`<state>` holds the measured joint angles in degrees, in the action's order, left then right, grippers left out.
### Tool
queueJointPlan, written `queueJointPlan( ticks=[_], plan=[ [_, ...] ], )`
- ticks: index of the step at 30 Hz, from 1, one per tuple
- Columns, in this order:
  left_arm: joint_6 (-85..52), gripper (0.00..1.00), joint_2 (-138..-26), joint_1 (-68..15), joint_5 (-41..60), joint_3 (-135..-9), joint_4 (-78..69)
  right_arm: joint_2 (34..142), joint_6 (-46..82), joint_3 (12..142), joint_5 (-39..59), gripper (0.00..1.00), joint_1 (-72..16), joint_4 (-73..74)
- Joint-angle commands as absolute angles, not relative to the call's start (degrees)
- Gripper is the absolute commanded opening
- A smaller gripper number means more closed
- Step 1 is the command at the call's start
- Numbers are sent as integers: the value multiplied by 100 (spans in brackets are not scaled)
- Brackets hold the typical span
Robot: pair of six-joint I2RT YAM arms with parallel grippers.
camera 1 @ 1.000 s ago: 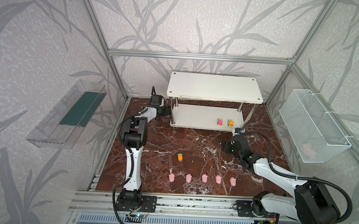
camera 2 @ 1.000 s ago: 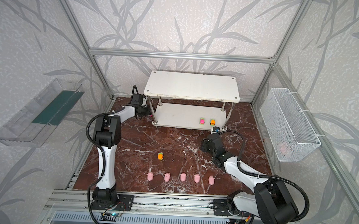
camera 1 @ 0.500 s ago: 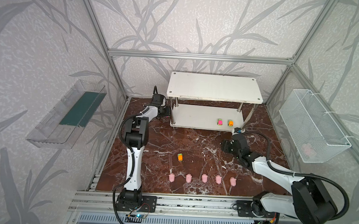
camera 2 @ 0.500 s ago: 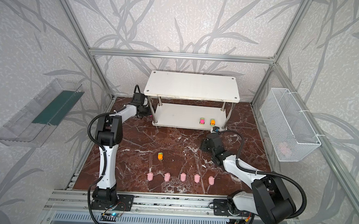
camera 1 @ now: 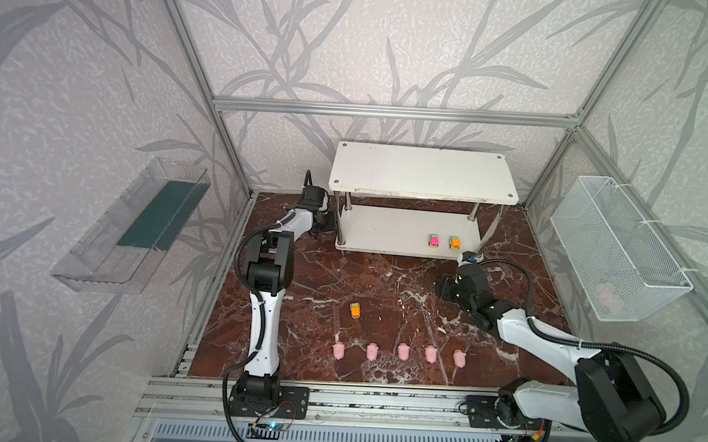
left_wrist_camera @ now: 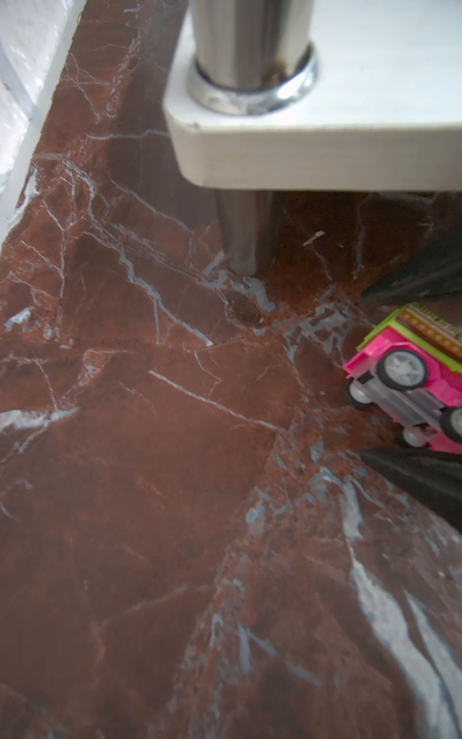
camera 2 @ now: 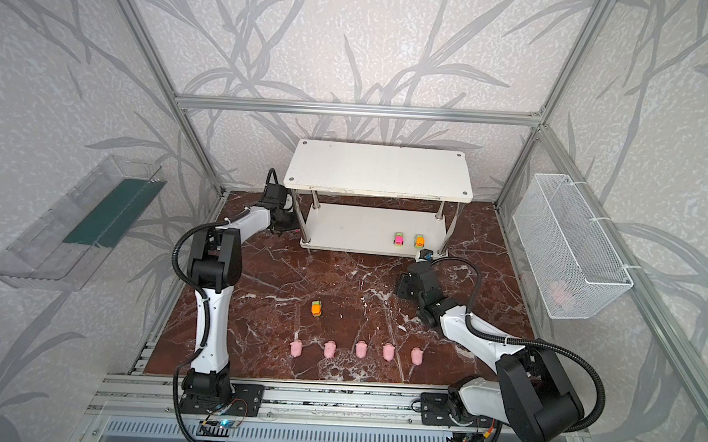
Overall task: Place and organize the plastic toys onto the shelf
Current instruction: 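Lift the flatbed truck with the left gripper away from the shelf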
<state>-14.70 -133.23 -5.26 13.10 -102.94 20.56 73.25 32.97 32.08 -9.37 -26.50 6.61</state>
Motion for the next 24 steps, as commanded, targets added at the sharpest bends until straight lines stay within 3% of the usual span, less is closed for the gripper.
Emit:
queueJointPlan(
  ticks=[1,12,24],
  plan=[
    [-1537,47,-13175,-576,1171,-9889,2819,7176,3305,3331,-915,63,-2615,714],
    [-2258,48,-12053,-585,1063,-8152,2450,7049,3322,3278,-756,63,-2618,747],
    [-3054,48,-9954,-720,950,-5724,1924,6687,3314,3078,-541,63,-2618,662]
  ],
)
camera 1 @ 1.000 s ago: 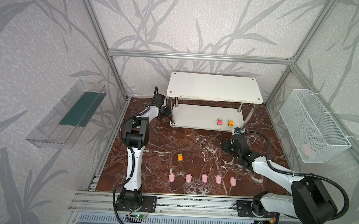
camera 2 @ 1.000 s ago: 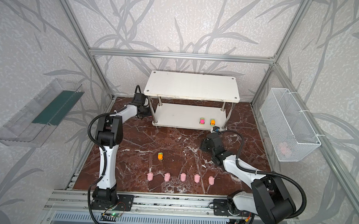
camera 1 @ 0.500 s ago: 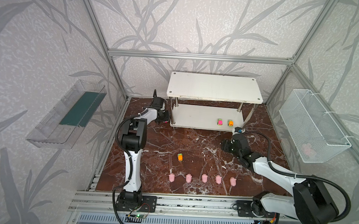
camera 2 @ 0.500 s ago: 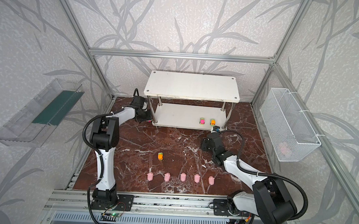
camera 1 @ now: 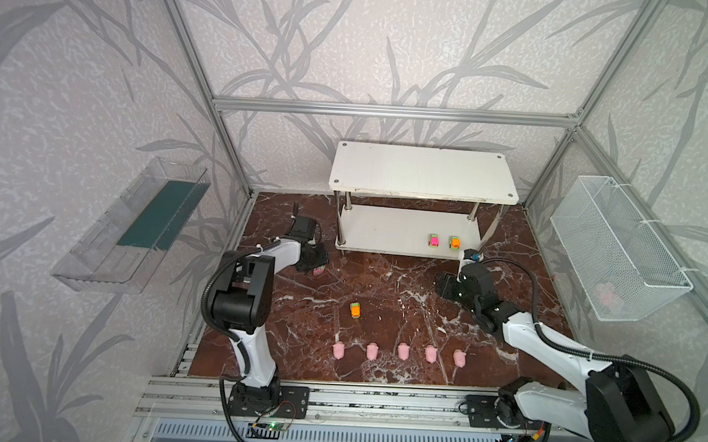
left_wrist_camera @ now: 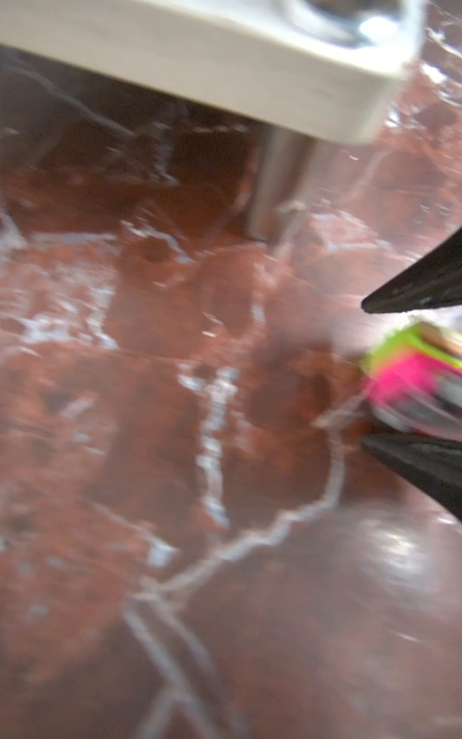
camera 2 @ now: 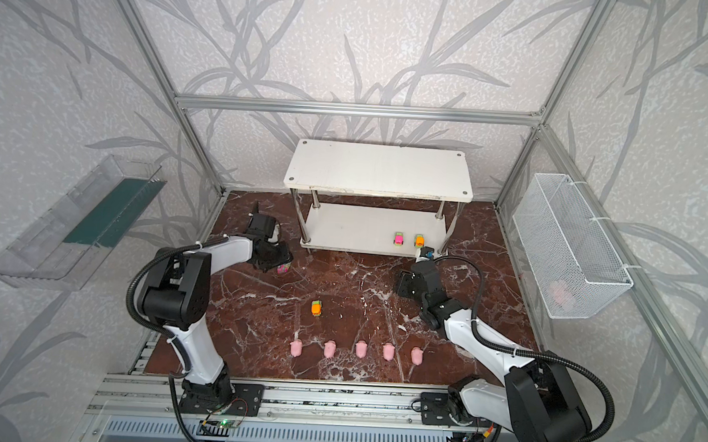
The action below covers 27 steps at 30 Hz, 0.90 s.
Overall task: Place and organize the plastic toys onto the shelf
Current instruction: 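Lift the flatbed truck with the left gripper away from the shelf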
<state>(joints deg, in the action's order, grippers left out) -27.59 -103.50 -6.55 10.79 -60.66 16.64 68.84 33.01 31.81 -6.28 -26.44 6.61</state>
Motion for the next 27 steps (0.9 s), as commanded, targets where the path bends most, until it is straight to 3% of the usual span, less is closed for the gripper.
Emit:
queueJointPlan(
  ticks=[1,14,27],
  plan=[
    [-3113,48,-9754,-746,960,-5548,1930,6648,3297,3068,-528,63,-2618,652],
    [-3248,53,-8166,-869,1073,-4230,2180,6287,3300,2956,-254,63,-2615,479],
    [-3165,55,-9171,-909,1244,-4620,1610,6025,3315,2831,-420,63,-2614,362]
  ],
)
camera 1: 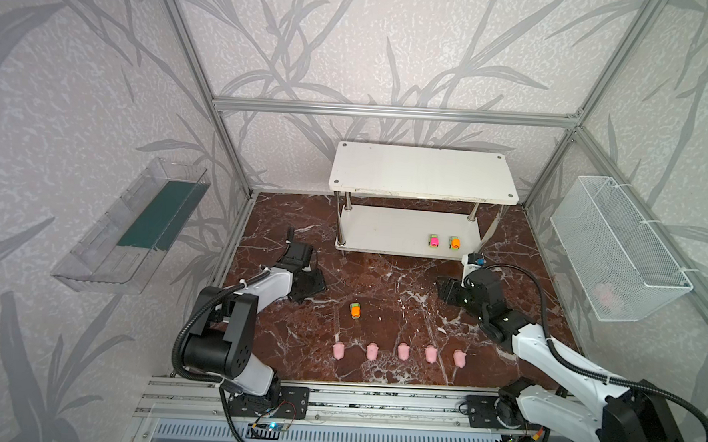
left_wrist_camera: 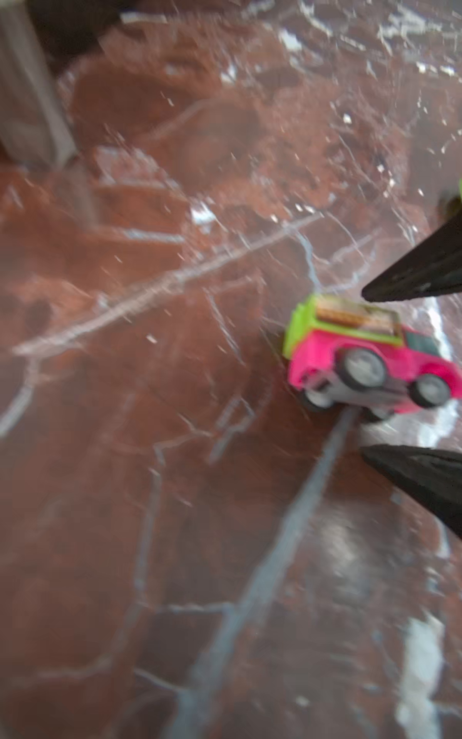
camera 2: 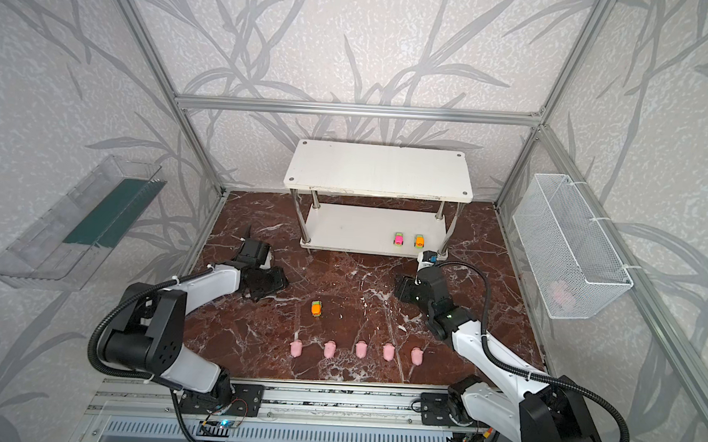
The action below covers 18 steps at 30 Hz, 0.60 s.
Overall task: Place and organize the plastic toys onto the shelf
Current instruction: 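Lift the flatbed truck with the left gripper away from the shelf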
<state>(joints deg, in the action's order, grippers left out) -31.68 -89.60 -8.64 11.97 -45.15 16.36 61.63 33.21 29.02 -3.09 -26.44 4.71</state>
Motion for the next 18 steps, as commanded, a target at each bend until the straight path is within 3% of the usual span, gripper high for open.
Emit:
queueJointPlan(
  ticks=[1,6,11,15,18],
  plan=[
    [-3170,54,-9209,-927,1219,-4626,1600,6021,3305,2830,-433,63,-2619,348],
    [-3165,41,-9196,-1010,1234,-4545,1478,6036,3313,2812,-436,63,-2619,361],
    [-3125,36,-9106,-1088,1260,-4476,1471,6123,3318,2856,-353,63,-2618,369],
    [-3146,45,-9171,-1119,1258,-4437,1429,6188,3313,2917,-308,63,-2617,385],
    [-3150,46,-9273,-1134,1248,-4463,1439,6242,3313,2961,-291,63,-2619,379]
  ],
)
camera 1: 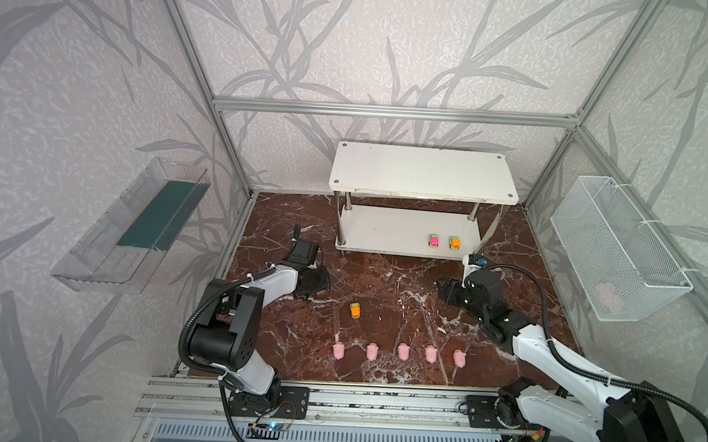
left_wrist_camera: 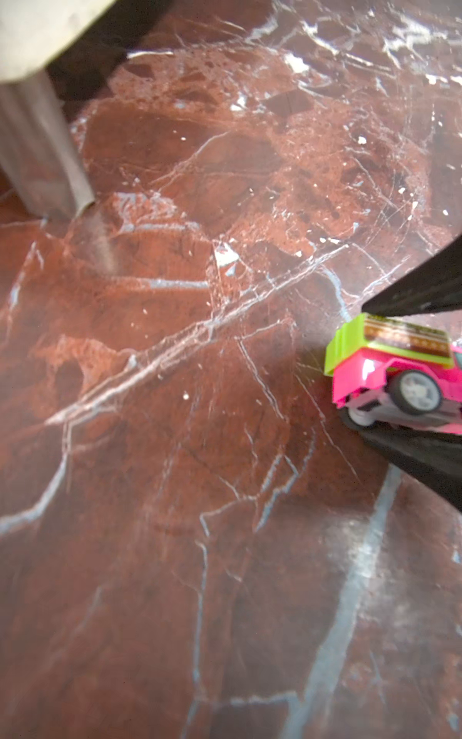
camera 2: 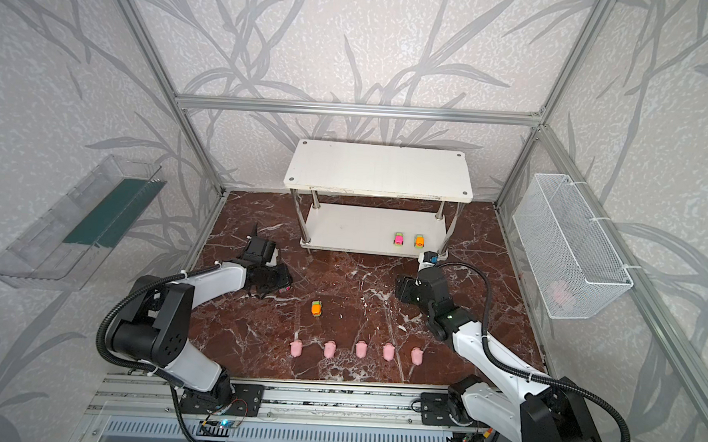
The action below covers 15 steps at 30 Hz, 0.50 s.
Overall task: Place and organize the plastic toys onto the shelf
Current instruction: 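Lift the flatbed truck with the left gripper away from the shelf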
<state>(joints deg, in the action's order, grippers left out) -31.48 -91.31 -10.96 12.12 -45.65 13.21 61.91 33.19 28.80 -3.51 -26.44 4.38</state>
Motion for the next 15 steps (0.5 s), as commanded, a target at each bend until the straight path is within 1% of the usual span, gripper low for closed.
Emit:
queueJointPlan(
  ticks=[1,7,10,15],
  plan=[
    [-3151,45,-9299,-1138,1250,-4471,1441,6255,3313,2974,-284,63,-2615,374],
    [-3168,32,-9287,-1157,1492,-4491,1364,6280,3307,3024,-265,63,-2619,326],
    [-3253,31,-9093,-1158,1681,-4451,1333,6273,3296,3065,-209,63,-2615,306],
    [-3411,31,-8418,-1234,2130,-4367,1338,6248,3209,3231,150,63,-2617,150]
  ],
)
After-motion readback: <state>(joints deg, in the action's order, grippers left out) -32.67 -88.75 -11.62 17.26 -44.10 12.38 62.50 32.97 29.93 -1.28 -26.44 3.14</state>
